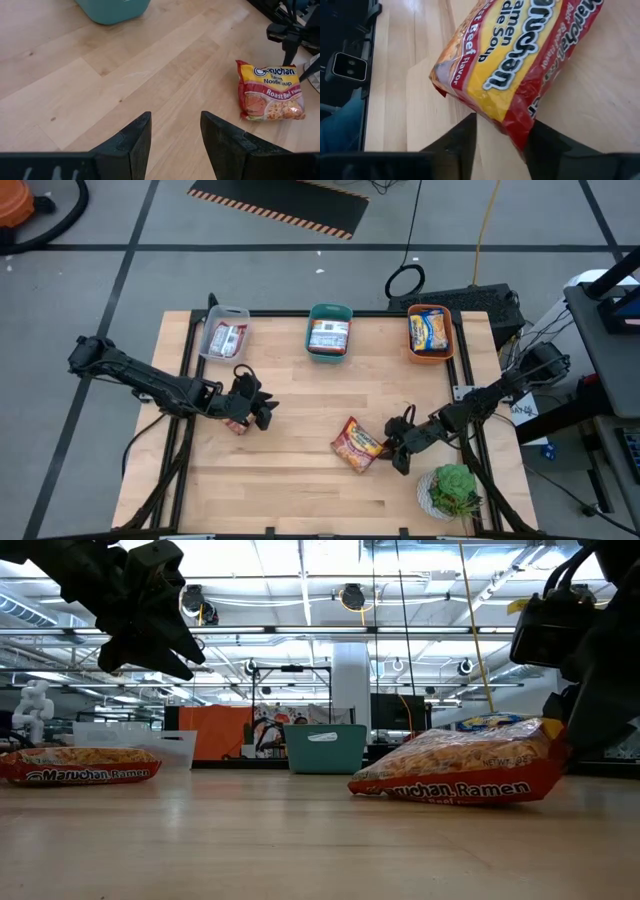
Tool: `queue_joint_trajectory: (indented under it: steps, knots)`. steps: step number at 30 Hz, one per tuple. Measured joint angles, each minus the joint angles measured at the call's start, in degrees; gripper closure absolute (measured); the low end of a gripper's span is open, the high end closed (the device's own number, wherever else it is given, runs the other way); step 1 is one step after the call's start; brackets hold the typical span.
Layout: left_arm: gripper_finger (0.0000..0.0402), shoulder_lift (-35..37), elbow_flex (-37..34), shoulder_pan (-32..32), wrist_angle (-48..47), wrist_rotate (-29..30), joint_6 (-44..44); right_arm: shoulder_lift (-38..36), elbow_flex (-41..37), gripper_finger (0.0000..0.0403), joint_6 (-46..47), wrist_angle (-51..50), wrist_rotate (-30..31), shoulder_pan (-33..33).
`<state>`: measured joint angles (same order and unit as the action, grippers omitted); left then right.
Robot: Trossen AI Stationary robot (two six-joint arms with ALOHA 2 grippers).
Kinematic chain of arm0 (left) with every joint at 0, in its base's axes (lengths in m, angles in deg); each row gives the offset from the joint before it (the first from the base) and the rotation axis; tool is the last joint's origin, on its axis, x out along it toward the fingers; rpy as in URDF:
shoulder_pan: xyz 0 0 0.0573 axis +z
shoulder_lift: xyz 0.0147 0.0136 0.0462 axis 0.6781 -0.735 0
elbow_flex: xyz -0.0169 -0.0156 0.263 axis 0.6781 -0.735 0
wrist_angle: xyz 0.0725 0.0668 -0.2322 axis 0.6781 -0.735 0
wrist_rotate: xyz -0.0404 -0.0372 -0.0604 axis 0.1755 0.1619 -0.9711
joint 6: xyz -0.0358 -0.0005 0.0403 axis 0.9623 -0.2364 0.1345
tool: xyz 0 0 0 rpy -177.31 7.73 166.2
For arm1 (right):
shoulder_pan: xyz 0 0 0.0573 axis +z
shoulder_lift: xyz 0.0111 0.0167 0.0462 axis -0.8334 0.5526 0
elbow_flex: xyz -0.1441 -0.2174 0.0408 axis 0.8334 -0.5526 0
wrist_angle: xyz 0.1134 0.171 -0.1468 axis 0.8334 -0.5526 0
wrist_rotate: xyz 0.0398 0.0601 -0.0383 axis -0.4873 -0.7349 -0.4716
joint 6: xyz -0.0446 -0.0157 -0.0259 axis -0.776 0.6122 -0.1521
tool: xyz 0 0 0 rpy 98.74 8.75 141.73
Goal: Sort Maruchan noodles
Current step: Put the right red noodle pack into the transparent bin
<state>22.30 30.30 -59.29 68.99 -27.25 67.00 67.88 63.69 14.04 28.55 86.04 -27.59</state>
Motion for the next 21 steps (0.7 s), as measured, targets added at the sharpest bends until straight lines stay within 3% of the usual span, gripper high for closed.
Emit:
queue_joint_trajectory:
  steps: [8,16,21]
  knots:
    - [0.0227,0.00,-0.02,-0.81,0.00,0.07,1.21,-0.19,0.00,0.0390,-4.76,-0.02,1.27,-2.04]
    - [0.0227,0.00,-0.04,-0.49,1.14,0.02,-1.64,-2.15,1.61,0.0401,-17.01,-0.08,1.36,-4.75]
    - [0.0227,0.00,-0.07,0.08,8.37,-0.04,-9.00,-4.02,4.28,0.0402,-26.06,-0.26,1.45,-5.90]
